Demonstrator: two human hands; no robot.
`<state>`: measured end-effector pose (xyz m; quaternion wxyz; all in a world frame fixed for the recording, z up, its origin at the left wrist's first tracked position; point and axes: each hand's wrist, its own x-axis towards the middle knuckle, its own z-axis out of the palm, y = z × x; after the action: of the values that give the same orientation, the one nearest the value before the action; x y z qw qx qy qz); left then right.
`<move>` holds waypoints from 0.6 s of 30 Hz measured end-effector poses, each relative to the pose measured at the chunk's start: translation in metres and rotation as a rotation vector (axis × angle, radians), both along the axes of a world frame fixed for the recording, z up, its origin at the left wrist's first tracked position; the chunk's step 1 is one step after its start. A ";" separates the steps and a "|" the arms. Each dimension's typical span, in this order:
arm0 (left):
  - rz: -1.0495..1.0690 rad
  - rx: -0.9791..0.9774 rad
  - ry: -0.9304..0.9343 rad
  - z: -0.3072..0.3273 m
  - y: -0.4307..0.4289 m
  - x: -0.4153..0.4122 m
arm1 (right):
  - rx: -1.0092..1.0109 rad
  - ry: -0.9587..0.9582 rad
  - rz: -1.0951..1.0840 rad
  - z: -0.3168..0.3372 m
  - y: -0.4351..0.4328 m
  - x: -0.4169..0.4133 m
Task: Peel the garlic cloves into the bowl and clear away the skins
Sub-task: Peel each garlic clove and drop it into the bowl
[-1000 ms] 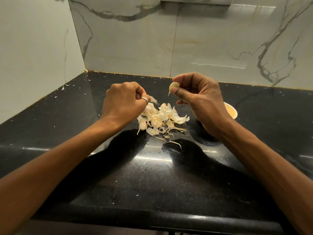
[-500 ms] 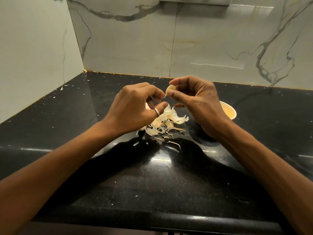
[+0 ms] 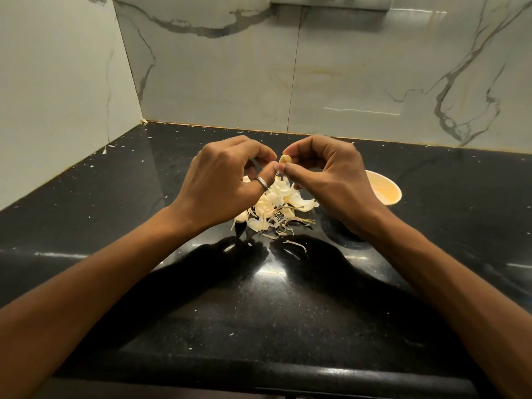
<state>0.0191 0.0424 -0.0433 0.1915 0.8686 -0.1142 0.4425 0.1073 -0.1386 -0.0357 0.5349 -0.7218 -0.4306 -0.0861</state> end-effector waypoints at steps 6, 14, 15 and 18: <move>0.001 -0.008 0.010 -0.002 -0.002 0.001 | -0.055 -0.268 -0.063 -0.004 0.002 -0.005; 0.016 -0.006 0.028 -0.004 -0.005 0.000 | -0.107 -0.431 -0.127 -0.007 0.005 -0.005; 0.019 -0.012 0.032 -0.004 -0.006 0.000 | -0.110 -0.442 -0.136 -0.007 0.005 -0.005; 0.031 -0.037 0.040 -0.004 -0.008 0.000 | -0.121 -0.467 -0.153 -0.008 0.006 -0.005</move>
<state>0.0187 0.0347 -0.0471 0.2028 0.8753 -0.0889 0.4298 0.1024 -0.1325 -0.0432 0.3687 -0.7435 -0.4910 -0.2650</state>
